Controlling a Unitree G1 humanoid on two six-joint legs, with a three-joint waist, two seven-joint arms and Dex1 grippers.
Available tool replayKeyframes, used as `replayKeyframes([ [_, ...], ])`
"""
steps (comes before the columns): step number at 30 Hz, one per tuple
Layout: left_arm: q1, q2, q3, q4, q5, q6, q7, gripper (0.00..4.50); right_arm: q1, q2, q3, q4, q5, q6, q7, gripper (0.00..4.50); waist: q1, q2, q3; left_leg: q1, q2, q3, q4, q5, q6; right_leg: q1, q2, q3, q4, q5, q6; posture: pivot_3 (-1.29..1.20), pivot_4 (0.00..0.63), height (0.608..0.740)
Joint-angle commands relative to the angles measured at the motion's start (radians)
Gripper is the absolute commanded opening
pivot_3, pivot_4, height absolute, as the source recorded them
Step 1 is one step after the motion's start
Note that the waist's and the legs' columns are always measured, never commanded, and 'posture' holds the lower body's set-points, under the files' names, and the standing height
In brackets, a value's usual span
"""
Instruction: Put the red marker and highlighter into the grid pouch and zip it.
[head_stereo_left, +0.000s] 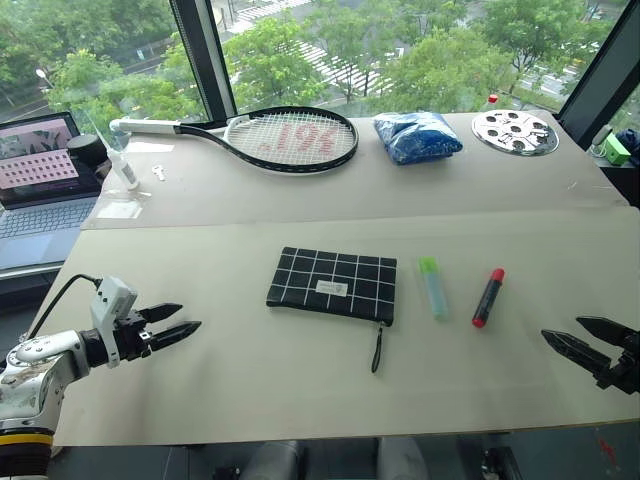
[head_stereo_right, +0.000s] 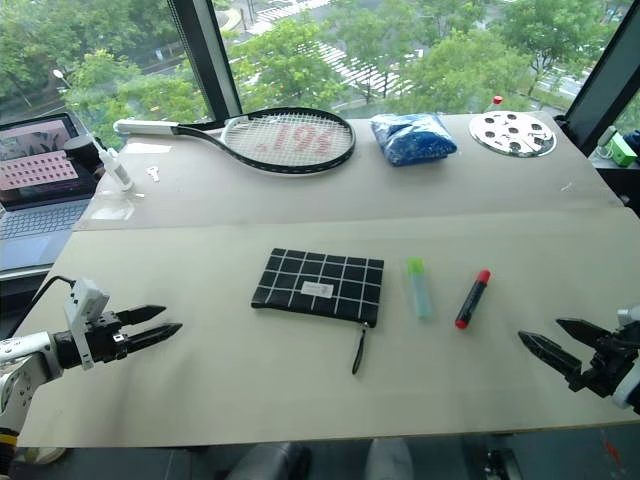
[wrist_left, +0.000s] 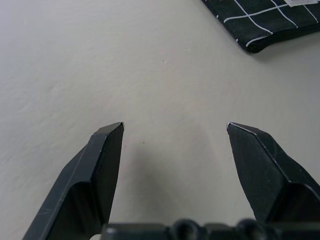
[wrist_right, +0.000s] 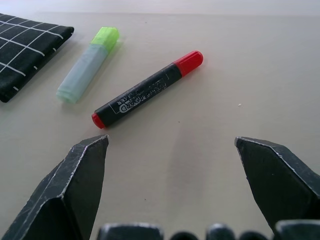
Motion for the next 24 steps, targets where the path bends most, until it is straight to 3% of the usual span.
replayKeyframes([
  [1, -0.005, -0.005, 0.015, -0.034, -0.017, 0.012, 0.008, 3.55, -0.017, 0.002, -0.006, -0.028, 0.006, 0.004, -0.019, 4.47, 0.000, 0.000, 0.000, 0.000, 0.000, 0.000, 0.000, 0.000, 0.000, 0.000, 0.000, 0.000, 0.000, 0.000, 0.000, 0.00, 0.150, 0.740],
  [6, -0.019, 0.006, -0.014, -0.041, -0.035, 0.057, -0.036, 3.55, -0.104, 0.022, 0.024, -0.054, 0.040, 0.037, -0.078, 4.47, -0.002, -0.001, 0.001, 0.000, 0.001, 0.000, 0.000, 0.000, 0.000, 0.000, 0.000, 0.000, 0.000, 0.000, 0.000, 0.00, 0.150, 0.740],
  [9, -0.049, 0.009, -0.082, -0.004, 0.084, -0.083, -0.026, 3.55, -0.162, 0.023, 0.061, -0.144, 0.127, 0.103, -0.068, 3.71, 0.000, -0.001, 0.001, 0.001, 0.000, 0.001, 0.000, 0.000, 0.000, 0.000, 0.000, 0.000, 0.001, 0.000, -0.001, 0.00, 0.150, 0.740],
  [15, -0.082, 0.019, -0.139, 0.005, 0.162, -0.222, -0.065, 3.55, -0.269, 0.022, 0.191, -0.235, 0.195, 0.165, -0.050, 1.65, 0.001, -0.002, 0.001, 0.000, 0.001, 0.001, 0.000, 0.000, -0.001, 0.000, 0.001, 0.000, -0.001, 0.001, -0.002, 0.00, 0.150, 0.740],
  [20, -0.170, 0.016, -0.203, 0.036, 0.250, -0.358, -0.074, 3.55, -0.501, 0.101, 0.532, -0.249, 0.080, 0.152, -0.082, 0.08, -0.005, -0.005, 0.003, 0.000, 0.001, 0.002, 0.000, 0.001, -0.002, -0.002, 0.001, -0.001, -0.001, 0.002, -0.003, 0.00, 0.150, 0.740],
  [24, -0.230, 0.015, -0.264, 0.079, 0.323, -0.444, -0.073, 3.55, -0.666, 0.160, 0.748, -0.136, -0.133, 0.075, -0.133, 0.08, -0.007, -0.007, 0.003, -0.004, 0.001, 0.003, 0.001, 0.005, -0.010, -0.009, 0.002, -0.001, 0.001, 0.003, -0.005, 0.00, 0.150, 0.740],
])
